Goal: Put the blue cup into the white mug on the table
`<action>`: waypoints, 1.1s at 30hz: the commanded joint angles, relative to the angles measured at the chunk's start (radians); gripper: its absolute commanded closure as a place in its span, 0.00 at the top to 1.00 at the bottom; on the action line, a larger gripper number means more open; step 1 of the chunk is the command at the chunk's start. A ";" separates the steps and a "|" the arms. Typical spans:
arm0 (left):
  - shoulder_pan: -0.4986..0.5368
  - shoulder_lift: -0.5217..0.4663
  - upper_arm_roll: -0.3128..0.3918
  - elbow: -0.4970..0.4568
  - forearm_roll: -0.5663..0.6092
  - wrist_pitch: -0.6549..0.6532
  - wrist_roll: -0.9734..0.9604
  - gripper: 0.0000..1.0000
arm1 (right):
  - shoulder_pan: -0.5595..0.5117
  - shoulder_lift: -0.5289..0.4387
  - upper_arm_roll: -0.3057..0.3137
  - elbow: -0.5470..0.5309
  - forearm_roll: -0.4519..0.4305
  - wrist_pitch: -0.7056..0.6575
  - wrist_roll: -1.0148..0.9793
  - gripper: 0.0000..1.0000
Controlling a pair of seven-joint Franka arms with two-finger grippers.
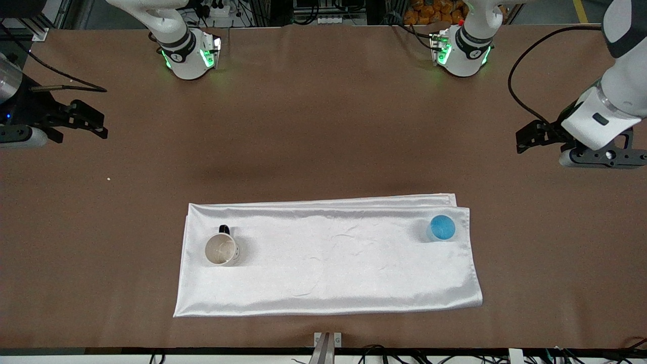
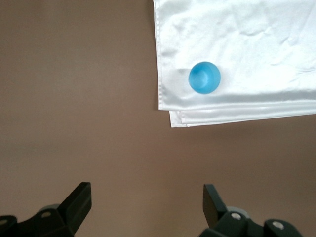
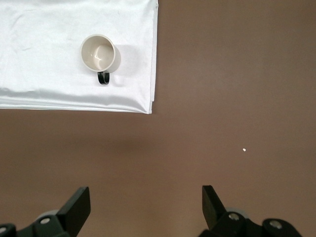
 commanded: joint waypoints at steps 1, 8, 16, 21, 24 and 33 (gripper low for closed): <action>0.005 -0.025 -0.018 -0.090 -0.013 0.086 -0.021 1.00 | 0.003 0.044 0.008 0.012 0.016 0.011 -0.013 1.00; 0.004 -0.012 -0.058 -0.137 -0.010 0.161 -0.077 1.00 | 0.069 0.134 0.010 0.010 0.016 0.106 -0.013 1.00; -0.012 0.050 -0.061 -0.195 -0.010 0.293 -0.080 1.00 | 0.138 0.239 0.010 0.012 0.015 0.217 -0.012 1.00; -0.019 0.064 -0.061 -0.249 -0.010 0.391 -0.080 1.00 | 0.150 0.294 0.010 0.010 0.015 0.256 -0.012 1.00; -0.031 0.096 -0.059 -0.249 -0.009 0.416 -0.106 1.00 | 0.164 0.329 0.010 0.006 0.013 0.298 -0.012 1.00; -0.036 0.206 -0.061 -0.243 0.091 0.548 -0.158 1.00 | 0.215 0.409 0.008 -0.094 0.003 0.532 -0.004 1.00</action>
